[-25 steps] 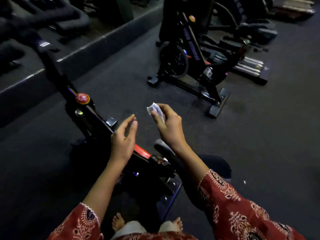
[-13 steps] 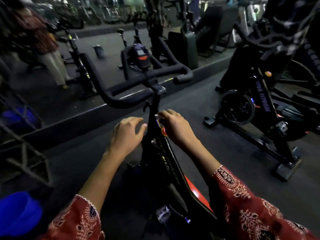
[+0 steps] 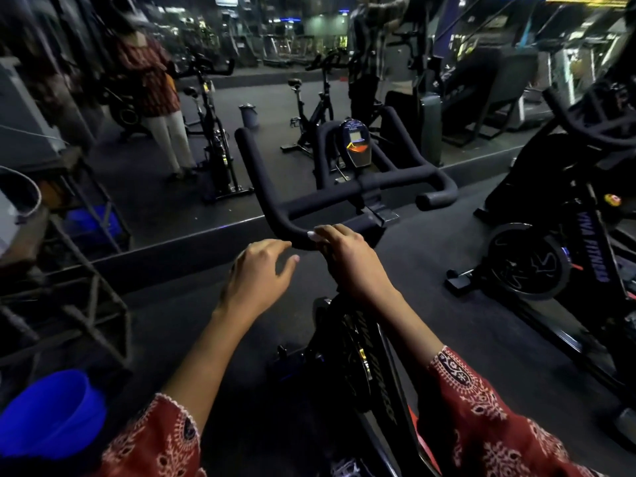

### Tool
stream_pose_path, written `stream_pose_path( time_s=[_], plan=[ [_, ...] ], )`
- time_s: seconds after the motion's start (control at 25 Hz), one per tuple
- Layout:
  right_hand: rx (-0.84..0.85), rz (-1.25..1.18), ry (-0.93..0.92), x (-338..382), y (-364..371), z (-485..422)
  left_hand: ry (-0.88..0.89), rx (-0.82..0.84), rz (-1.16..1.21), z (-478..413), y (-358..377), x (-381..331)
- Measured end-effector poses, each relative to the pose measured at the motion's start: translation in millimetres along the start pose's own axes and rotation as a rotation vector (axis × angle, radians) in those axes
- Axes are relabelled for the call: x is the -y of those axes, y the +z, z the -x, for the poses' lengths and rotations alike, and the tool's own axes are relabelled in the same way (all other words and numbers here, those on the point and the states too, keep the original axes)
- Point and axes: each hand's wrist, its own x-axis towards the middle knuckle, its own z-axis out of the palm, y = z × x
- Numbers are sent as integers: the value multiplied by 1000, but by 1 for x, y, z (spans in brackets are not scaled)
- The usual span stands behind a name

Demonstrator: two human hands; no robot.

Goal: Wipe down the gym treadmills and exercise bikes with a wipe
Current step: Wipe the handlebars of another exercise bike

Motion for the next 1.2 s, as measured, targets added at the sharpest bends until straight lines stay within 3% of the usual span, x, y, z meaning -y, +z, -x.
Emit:
stream_pose_path(
  time_s=[0.48,0.76,0.88,1.08,1.2],
  plan=[
    [-89,-217,-196,2,38,-126,-14,-183,-76,-83,-5,60],
    [-150,-304,-52,4,77,-177,115,-223,-70,-144,12,111],
    [-236,-269,-4,3,94,-202,247,-255,-38,-187,19,148],
    [-577,-73,127,13,124,-245,553,-298,83,-262,26,211],
    [-680,14,170,39,137,-270,701,-342,151,-283,21,241]
  ],
)
